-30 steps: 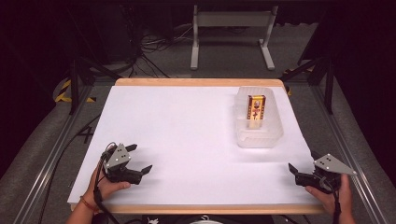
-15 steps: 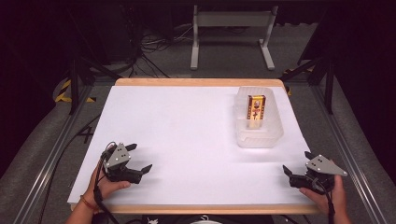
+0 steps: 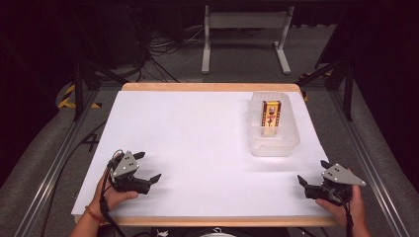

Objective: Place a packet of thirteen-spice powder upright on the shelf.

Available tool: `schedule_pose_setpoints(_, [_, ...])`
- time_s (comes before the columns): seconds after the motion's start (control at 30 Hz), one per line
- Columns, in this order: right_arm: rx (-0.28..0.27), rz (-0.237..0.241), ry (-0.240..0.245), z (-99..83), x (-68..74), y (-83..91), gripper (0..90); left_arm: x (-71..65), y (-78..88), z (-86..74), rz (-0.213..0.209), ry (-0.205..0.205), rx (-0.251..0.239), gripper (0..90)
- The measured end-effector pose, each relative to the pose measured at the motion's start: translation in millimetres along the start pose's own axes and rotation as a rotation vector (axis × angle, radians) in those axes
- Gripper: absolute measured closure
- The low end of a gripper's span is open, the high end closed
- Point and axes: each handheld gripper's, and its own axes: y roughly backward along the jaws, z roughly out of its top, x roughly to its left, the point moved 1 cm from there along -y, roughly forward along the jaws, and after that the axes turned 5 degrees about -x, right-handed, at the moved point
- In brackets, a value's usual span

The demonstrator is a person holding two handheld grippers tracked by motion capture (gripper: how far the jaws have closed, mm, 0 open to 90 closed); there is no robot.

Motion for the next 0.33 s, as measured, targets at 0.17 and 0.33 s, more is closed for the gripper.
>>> schedule_pose_setpoints(0.17, [0.007,-0.001,0.005,0.2,1.1,-0.7,8.7,0.5,1.5,-0.3,0.003,-0.002,-0.002,6.5])
schedule_pose_setpoints(0.33, [0.007,0.008,0.009,1.5,2.9,-1.2,8.6,-1.3,2.0,0.2,0.005,0.002,-0.004,6.5])
